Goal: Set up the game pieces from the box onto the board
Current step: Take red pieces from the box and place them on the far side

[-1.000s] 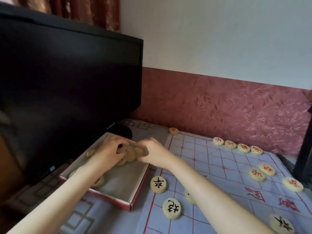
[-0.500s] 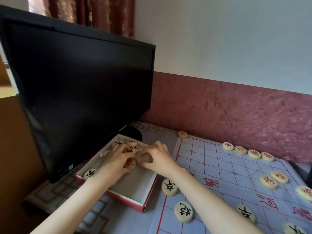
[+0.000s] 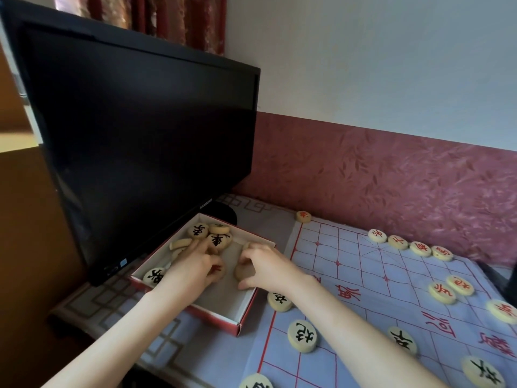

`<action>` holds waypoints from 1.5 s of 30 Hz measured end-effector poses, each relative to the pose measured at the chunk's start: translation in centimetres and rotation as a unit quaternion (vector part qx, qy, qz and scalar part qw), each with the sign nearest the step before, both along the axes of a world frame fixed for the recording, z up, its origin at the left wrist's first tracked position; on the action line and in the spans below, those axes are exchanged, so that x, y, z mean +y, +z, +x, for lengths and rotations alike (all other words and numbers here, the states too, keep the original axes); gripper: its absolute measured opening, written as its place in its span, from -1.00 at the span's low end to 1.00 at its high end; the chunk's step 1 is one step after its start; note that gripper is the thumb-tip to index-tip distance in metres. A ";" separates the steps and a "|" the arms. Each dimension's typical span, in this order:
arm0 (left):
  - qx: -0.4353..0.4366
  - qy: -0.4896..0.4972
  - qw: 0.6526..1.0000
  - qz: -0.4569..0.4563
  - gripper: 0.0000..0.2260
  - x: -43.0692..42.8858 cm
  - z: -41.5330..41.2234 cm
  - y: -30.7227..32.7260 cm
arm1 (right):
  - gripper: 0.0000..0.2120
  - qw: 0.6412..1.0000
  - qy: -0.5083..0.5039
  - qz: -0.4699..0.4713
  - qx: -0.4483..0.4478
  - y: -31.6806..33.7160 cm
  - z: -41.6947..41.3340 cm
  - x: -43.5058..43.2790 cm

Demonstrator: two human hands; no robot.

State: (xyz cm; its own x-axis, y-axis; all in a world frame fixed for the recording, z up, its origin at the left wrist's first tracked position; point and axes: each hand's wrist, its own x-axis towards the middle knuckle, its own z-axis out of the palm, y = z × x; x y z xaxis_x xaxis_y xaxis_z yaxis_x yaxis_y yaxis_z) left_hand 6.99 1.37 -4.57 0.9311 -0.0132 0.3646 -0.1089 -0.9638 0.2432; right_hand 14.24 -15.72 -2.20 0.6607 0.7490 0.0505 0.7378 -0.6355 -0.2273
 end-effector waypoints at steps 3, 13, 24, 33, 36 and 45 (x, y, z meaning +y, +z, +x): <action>0.055 0.005 0.998 0.012 -0.77 -0.3 -0.2 0.1 | -0.64 0.999 -0.024 0.019 -0.032 -0.2 -0.2 0.5; 0.125 0.036 0.992 -0.004 -0.46 -1.1 -0.2 1.1 | -0.66 0.997 -0.062 -0.004 -0.051 -1.0 -0.1 -0.1; 0.131 0.039 0.989 -0.048 -0.52 -0.8 0.2 0.5 | -0.43 0.997 -0.068 -0.024 0.041 -0.3 0.0 0.4; 0.100 0.036 0.992 -0.063 -0.51 -1.4 0.5 2.3 | -0.46 0.972 -0.099 0.158 0.141 0.5 0.5 -1.1; 0.077 0.020 0.993 -0.082 -0.53 -2.0 0.9 2.9 | -0.51 0.966 -0.101 0.192 0.137 1.4 1.0 -2.0; 0.051 -0.038 0.990 -0.128 -0.57 -5.9 3.9 4.3 | -0.49 0.954 -0.163 0.213 0.137 2.2 2.9 -7.9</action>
State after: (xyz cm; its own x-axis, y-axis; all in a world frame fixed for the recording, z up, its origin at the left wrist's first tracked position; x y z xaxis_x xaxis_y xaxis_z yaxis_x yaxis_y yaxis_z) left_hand 10.89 -4.49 -0.26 0.9628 -0.0033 0.2700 -0.1408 -0.8595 0.4914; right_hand 17.17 -23.61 -0.02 0.8867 0.4521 0.0964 0.3932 -0.6281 -0.6715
